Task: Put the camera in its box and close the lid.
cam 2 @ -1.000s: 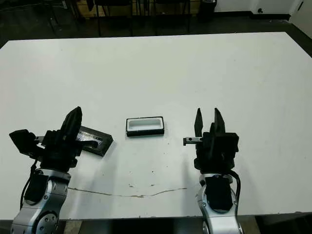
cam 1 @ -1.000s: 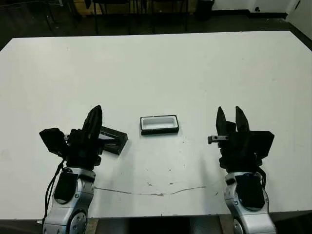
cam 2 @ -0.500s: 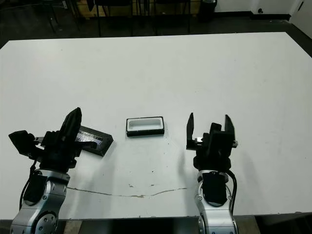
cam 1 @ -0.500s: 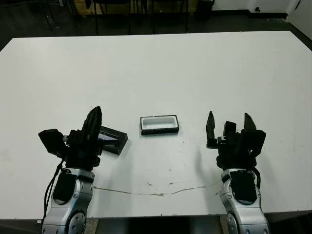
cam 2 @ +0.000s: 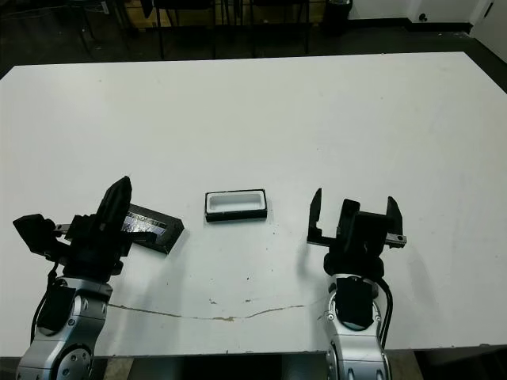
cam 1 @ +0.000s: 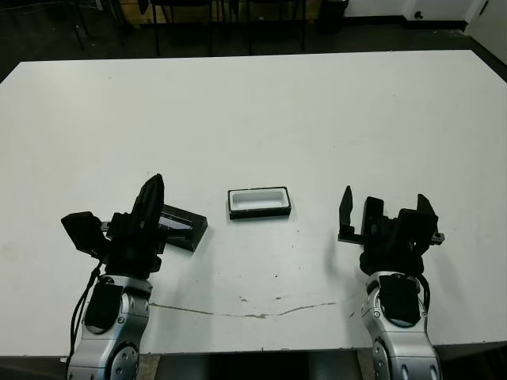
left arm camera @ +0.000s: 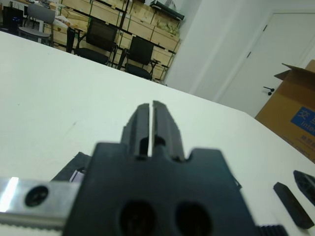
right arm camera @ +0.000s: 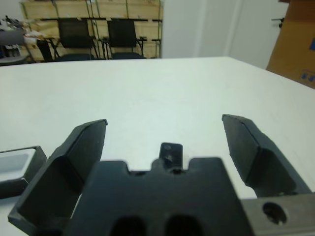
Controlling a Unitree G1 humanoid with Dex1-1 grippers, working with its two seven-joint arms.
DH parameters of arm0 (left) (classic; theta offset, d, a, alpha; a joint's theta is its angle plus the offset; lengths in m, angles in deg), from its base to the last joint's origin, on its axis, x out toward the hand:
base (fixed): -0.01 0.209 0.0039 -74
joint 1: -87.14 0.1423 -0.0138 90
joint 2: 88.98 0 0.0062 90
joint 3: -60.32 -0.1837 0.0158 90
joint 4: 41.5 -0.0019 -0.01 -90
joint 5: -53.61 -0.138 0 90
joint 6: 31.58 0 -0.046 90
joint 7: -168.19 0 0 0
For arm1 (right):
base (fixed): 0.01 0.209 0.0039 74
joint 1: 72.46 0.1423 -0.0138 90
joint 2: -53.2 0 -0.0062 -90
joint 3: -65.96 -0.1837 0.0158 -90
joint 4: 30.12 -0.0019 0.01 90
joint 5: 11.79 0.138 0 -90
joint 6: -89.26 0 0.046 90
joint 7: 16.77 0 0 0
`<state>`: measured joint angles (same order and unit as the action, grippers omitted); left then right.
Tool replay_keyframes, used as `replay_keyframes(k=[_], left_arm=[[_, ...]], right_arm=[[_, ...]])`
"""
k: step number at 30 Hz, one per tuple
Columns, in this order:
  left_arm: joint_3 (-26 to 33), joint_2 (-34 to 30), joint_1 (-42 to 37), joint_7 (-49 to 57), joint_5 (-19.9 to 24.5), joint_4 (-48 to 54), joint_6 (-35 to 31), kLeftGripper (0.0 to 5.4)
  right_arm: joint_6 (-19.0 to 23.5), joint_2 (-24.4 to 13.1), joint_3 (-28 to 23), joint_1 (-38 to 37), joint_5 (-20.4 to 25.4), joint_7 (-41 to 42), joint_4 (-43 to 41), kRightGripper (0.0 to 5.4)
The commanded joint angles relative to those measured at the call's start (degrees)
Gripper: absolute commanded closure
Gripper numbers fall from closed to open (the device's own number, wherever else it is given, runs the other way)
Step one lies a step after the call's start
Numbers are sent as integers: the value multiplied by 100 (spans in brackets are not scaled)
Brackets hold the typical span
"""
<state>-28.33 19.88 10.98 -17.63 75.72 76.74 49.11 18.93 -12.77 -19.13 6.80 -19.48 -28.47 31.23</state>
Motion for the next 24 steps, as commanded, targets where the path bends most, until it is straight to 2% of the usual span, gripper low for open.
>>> replay_keyframes(k=[1, 4, 13, 24], left_arm=[[29, -52, 80, 14, 18, -31, -79, 540], [38, -62, 86, 1, 46, -35, -89, 540], [20, -92, 122, -11, 35, -10, -81, 540], [24, -138, 135, -4, 19, -20, -101, 540]], right_arm=[[210, 218, 18, -92, 67, -109, 76, 2], [179, 305, 94, -168, 69, -277, 130, 2], [-377, 391, 272, -469, 334, -622, 612, 2], [-170, 444, 275, -526, 852, -833, 689, 2]])
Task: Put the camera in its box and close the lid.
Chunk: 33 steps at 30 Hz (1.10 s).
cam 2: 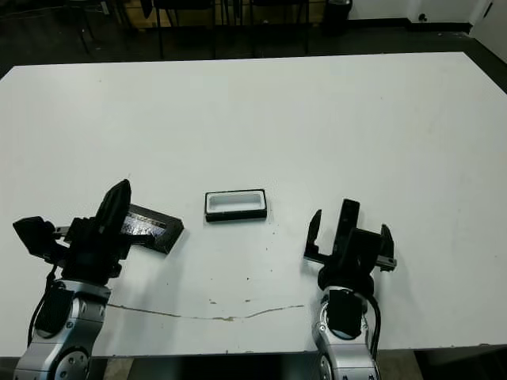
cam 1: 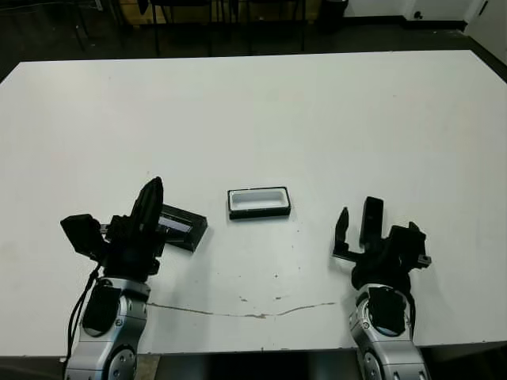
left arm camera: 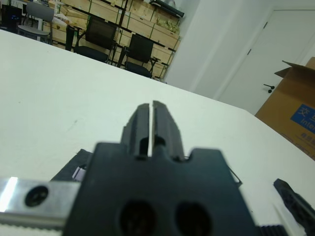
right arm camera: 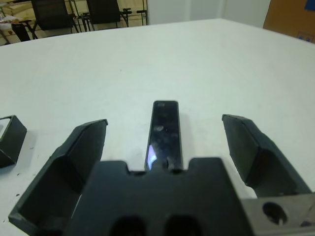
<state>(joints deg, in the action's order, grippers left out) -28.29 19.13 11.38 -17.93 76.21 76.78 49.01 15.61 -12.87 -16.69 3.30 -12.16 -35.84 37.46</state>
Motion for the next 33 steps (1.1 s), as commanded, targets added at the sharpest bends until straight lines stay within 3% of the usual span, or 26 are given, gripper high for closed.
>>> replay_keyframes(k=[1, 15, 33], left_arm=[[18, -65, 94, 24, -39, -26, -83, 540], [-9, -68, 96, -16, -43, -73, -97, 540], [-140, -46, 76, 18, -54, 32, -245, 540]], right_arm=[[187, 464, 19, -167, 159, -118, 68, 2], [476, 486, 23, -129, 752, -423, -35, 2], [1301, 344, 150, -101, 736, -572, -416, 2]])
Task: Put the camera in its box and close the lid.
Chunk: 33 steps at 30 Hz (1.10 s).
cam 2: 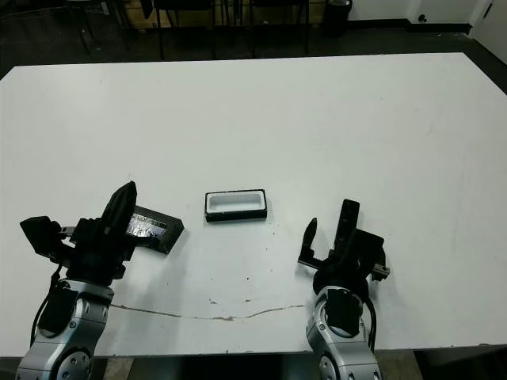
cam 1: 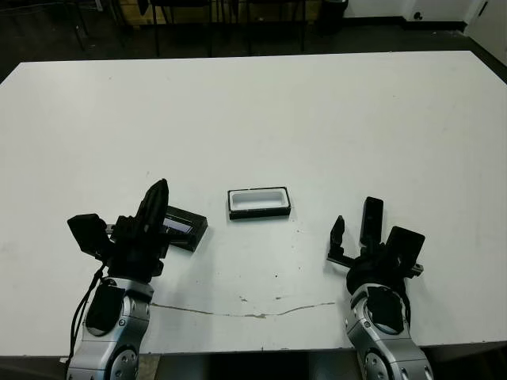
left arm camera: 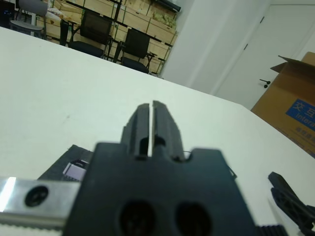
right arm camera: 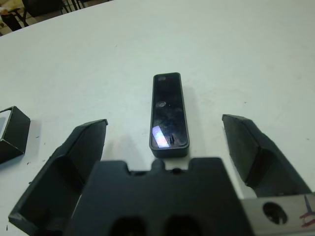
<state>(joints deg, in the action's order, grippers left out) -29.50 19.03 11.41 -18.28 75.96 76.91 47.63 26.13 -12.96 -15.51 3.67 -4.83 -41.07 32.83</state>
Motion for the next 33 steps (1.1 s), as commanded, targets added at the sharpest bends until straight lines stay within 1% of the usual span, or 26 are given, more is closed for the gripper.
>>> replay_keyframes(k=[1, 5, 11, 13, 19, 22, 27, 30, 33], left_arm=[[-23, -28, 74, 56, -15, 29, -119, 540], [-37, -9, 96, 68, 2, 45, -128, 540], [-33, -37, 144, 64, 43, 101, -158, 540], [-33, -31, 152, 79, 52, 121, -184, 540], [-39, -11, 139, 46, 98, 101, -190, 540], [-63, 5, 171, 53, 113, 133, -155, 540], [-99, 18, 214, 103, 67, 187, -122, 540], [-102, 3, 225, 98, 85, 212, -140, 540], [-98, -17, 237, 70, 99, 213, -133, 540]], right_arm=[[279, 353, 27, -139, 4, -51, 31, 2], [455, 418, -48, -97, 29, -117, -2, 48], [391, 465, -146, -52, 71, -182, 154, 157], [322, 417, -123, -55, -9, -193, 219, 195], [400, 375, -220, -41, 61, -142, 228, 305], [403, 296, -204, -52, -9, -123, 214, 360], [588, 381, -324, -39, 92, -164, 100, 451], [572, 405, -377, -25, 82, -182, 100, 483], [506, 432, -451, -10, 94, -188, 125, 485]])
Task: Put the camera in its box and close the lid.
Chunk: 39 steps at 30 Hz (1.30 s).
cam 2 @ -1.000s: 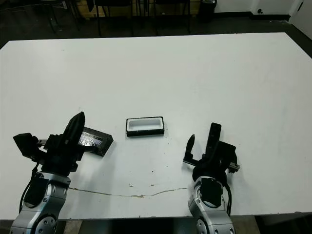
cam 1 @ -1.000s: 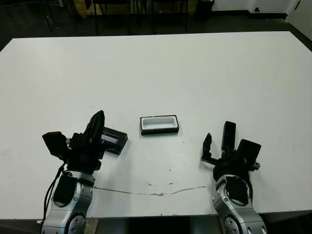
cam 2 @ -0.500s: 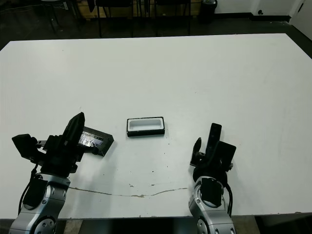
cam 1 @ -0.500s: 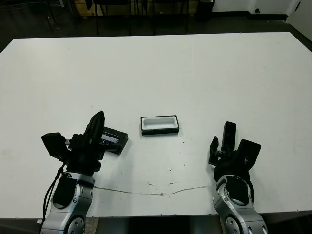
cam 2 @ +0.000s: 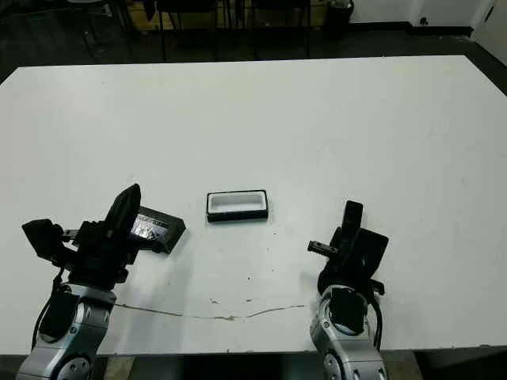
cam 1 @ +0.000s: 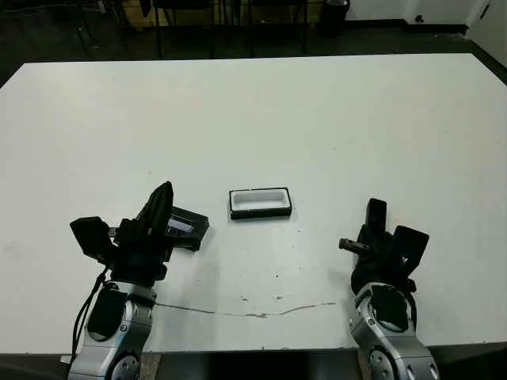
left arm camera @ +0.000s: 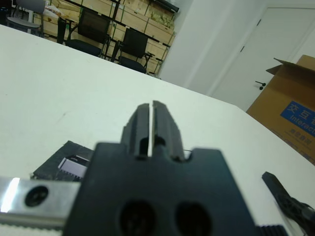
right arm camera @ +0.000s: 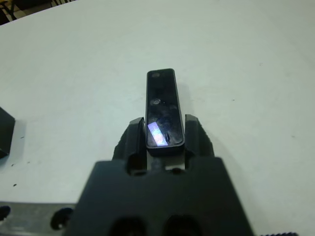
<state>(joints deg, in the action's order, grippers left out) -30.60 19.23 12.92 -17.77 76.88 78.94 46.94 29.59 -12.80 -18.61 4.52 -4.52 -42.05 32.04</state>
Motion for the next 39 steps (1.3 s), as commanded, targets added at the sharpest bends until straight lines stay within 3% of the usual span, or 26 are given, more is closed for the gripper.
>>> replay_keyframes(k=[1, 9, 12, 15, 18, 20, 27, 32, 36, 39], left_arm=[[13, -33, 87, 14, 18, 8, -60, 540], [26, -15, 69, 35, 74, -8, -100, 540], [12, -27, 72, 51, 31, -11, -90, 540], [-6, -32, 86, 65, -50, -28, -47, 540], [-10, -25, 92, 70, -71, -34, -49, 540], [-5, -27, 91, 38, -45, -52, -41, 540], [-18, -13, 84, 40, -59, -89, -21, 540], [-39, -6, 104, 88, -159, -73, 16, 540], [-13, 20, 96, 164, -195, -27, 1, 540], [52, -4, 55, 117, -142, -62, 65, 540]], right_arm=[[123, 420, -168, -93, 69, -83, 220, 485], [-55, 344, -232, -103, -63, -86, 321, 485], [-314, 194, -225, -192, -61, 108, 302, 485], [-776, 16, -281, -302, 95, 577, 208, 485], [-1648, -241, -362, -356, 217, 1321, 256, 485], [-1903, -483, -460, -308, 387, 1864, 192, 485], [-1098, -1712, -1041, 463, 1772, 3580, -364, 485], [-295, -2713, -1342, 1531, 2738, 4783, 258, 485], [82, -3407, -1171, 2425, 2801, 5661, 946, 485], [-100, -3715, -849, 3125, 2555, 6531, 1856, 485]])
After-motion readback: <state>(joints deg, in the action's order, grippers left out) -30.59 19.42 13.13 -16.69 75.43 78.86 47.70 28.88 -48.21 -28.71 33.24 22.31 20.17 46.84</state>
